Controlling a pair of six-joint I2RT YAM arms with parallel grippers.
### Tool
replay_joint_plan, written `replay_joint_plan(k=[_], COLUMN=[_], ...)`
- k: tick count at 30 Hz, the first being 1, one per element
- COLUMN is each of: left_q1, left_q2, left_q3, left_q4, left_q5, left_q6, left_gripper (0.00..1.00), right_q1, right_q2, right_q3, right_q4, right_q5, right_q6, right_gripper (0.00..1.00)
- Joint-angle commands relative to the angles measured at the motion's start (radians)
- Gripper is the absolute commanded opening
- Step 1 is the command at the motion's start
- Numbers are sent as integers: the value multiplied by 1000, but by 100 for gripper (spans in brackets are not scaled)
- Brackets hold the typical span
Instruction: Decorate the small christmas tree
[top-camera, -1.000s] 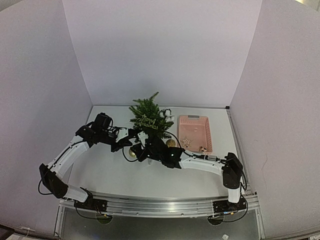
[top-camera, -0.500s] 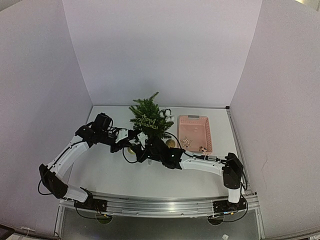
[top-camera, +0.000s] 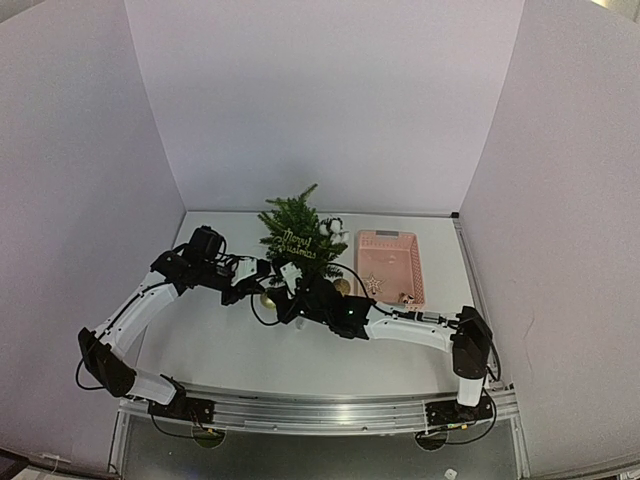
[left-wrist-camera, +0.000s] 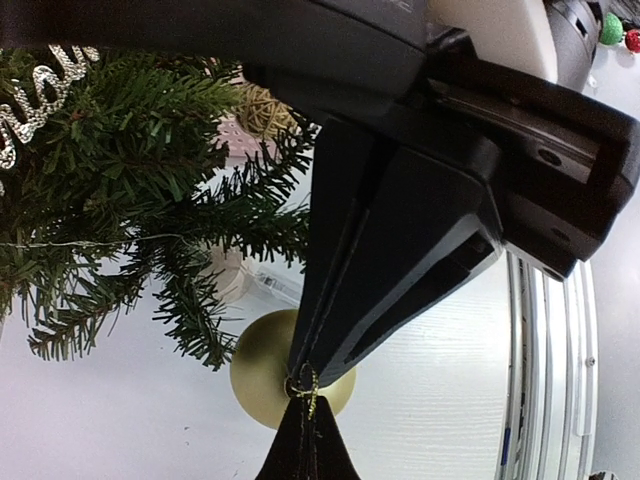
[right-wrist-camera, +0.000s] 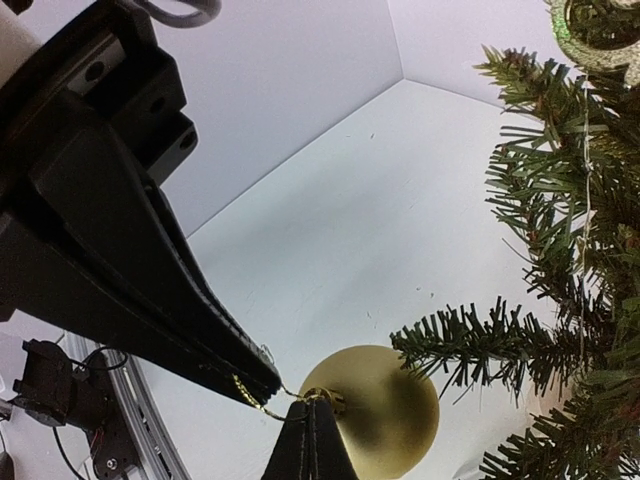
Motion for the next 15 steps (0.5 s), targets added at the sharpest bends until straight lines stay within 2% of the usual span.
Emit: replay_joint_plan(k=[1,15], left_q1=[-9,-9], left_q2=[12,36], left_q3=[38,-25], left_q4=[39,143], left_q5=[-23,-87], left_q6=[-29,-98], left_gripper=[0,0], right_q1=[-8,-8], right_q2=[-60,-19], right_q3=[-2,40], right_q4=[43,-95], right_q5=[56,151], right_q6=[59,162], right_gripper=[0,0])
